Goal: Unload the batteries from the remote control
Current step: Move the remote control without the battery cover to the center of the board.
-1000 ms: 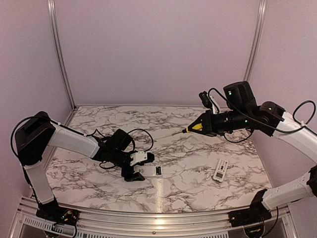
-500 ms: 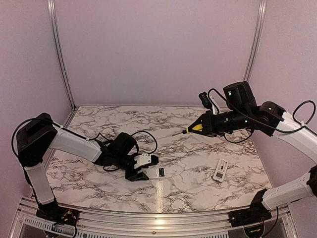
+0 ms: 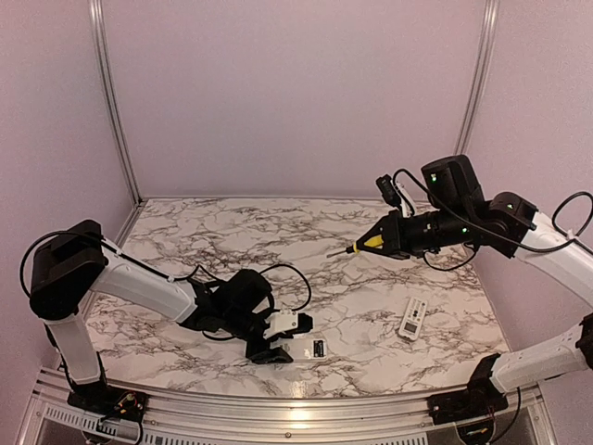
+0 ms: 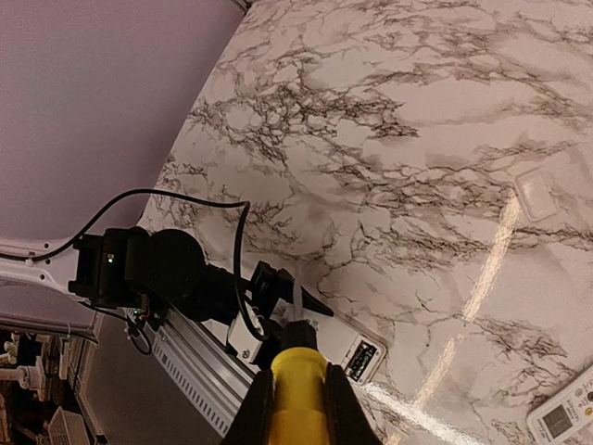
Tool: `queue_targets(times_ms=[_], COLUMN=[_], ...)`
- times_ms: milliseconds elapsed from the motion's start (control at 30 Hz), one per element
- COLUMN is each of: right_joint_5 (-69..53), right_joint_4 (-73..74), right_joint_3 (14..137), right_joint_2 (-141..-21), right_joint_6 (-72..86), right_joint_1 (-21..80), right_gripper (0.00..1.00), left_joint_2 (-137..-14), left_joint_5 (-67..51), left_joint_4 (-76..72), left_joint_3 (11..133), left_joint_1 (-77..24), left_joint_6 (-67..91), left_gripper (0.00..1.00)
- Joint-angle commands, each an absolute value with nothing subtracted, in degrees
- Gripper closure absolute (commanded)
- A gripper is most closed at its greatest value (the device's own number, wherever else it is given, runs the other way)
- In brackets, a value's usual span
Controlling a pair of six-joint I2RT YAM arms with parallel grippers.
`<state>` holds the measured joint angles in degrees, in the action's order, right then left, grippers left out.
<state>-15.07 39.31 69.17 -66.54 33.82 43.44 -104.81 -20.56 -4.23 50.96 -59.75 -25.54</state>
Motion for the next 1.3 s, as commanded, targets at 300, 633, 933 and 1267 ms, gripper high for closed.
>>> queue_targets(times_ms=[300,633,933,1267], right_joint_5=[-14.2,-14.2,-14.8,-15.6], right_joint_4=[39.6,38.9,37.6,39.0], right_joint_3=[69.0,68.9,67.7,68.7], right_joint_2=[-64.8,-65.2,-65.8,-67.4], right_joint_6=[34.5,34.5,34.7,33.6], right_joint_1=[43.1,43.1,43.1,43.0], right_gripper=[1.00,1.00,1.00,1.00], left_joint_2=[-98.7,-88.1,-79.2,-81.9], left_joint_5=[-18.4,-10.2,-5.0,-21.6], left_joint_4=[-9.2,-13.8,-18.9,-28.8], left_joint_3=[47.3,44.8,39.9,31.4], left_joint_1=[-59.7,-58.2,-56.3,-50.9], left_joint_6=[-22.7,-12.0,-7.8,-6.4], left_gripper=[0.03,0.01,0.01,0.01])
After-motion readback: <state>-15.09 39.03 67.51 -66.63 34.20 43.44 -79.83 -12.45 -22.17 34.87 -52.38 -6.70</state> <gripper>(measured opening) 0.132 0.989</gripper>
